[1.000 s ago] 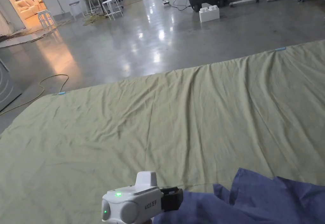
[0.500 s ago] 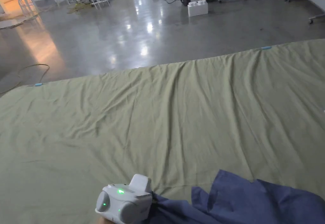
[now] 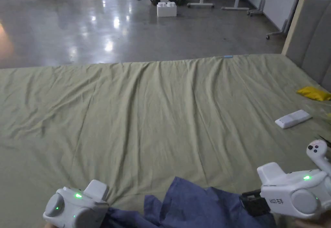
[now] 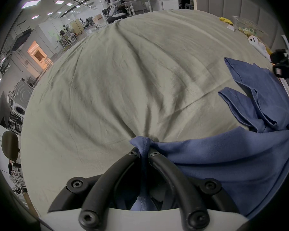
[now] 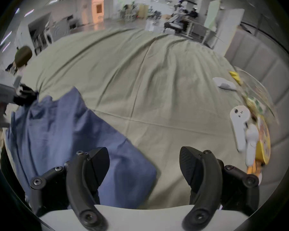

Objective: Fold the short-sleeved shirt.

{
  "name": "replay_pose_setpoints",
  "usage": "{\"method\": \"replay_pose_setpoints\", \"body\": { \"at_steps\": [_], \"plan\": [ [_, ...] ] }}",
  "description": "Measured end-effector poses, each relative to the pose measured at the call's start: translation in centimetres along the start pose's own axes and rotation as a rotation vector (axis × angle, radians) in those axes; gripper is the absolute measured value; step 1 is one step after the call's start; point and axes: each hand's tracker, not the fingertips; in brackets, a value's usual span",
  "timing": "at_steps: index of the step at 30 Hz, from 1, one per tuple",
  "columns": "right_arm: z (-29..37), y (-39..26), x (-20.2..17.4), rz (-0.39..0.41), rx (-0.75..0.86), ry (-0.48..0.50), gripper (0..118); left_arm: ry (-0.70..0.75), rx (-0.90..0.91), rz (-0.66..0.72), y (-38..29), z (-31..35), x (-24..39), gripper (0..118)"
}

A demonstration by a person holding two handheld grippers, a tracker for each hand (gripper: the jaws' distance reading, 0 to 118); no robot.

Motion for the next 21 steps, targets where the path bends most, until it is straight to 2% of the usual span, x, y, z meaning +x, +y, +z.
{"method": "replay_pose_setpoints", "body": {
  "at_steps": [1, 3, 4, 5, 6, 7, 8, 9, 10, 11, 13, 15, 17, 19, 21],
  "plan": [
    [-0.8, 0.2, -0.1, 0.006, -0.006, 0.027, 89, -0.006, -0.002, 0.003, 0.0, 0.0, -0.1, 8],
    [-2.4, 0.4, -0.5, 0.025, -0.054, 0.090, 77, -0.019, -0.008, 0.015, 0.0, 0.0, -0.3, 8],
    [-3.1, 0.4, -0.7, 0.060, -0.082, 0.112, 77, -0.020, -0.006, 0.017, 0.0, 0.0, -0.3, 8],
    [-3.5, 0.4, -1.2, 0.110, -0.087, 0.075, 76, -0.021, -0.004, 0.016, -0.1, 0.0, -0.4, 8],
    [-3.2, 0.6, -1.2, 0.106, -0.065, 0.073, 73, -0.021, -0.001, 0.012, -0.1, 0.0, -0.3, 8],
    [-3.0, 0.9, -0.9, 0.089, -0.076, 0.078, 60, -0.023, -0.002, 0.011, -0.2, 0.0, -0.3, 8],
    [-2.5, 0.9, -0.6, 0.072, -0.078, 0.078, 36, -0.021, 0.003, 0.011, -0.3, 0.1, -0.3, 8],
    [-1.8, 0.8, -0.8, 0.061, -0.065, 0.092, 23, -0.017, 0.013, 0.011, -0.6, 0.2, -0.2, 8],
    [-1.3, 0.7, -0.9, 0.062, -0.057, 0.090, 23, -0.011, 0.025, 0.007, -0.8, 0.3, -0.1, 7],
    [-0.7, 0.4, -1.5, 0.076, -0.039, 0.053, 2, -0.003, 0.043, 0.006, -1.2, 0.5, 0.1, 7],
    [1.3, -0.5, -1.8, 0.047, -0.004, 0.071, 2, -0.013, 0.071, 0.002, -1.7, 1.6, -0.3, 7],
    [4.6, -1.5, -1.9, 0.010, 0.076, 0.041, 2, -0.060, 0.144, 0.061, -2.3, 4.7, -1.5, 6],
    [8.9, -2.6, -1.9, -0.012, 0.186, 0.021, 2, -0.085, 0.282, 0.125, -3.8, 9.5, -2.8, 6],
    [13.1, -3.4, -1.5, -0.071, 0.284, -0.002, 2, -0.056, 0.467, 0.218, -6.2, 16.2, -4.8, 6],
    [17.7, -3.9, -0.8, -0.152, 0.402, -0.005, 2, -0.090, 0.608, 0.335, -9.1, 22.7, -7.0, 6]
  ]
}}
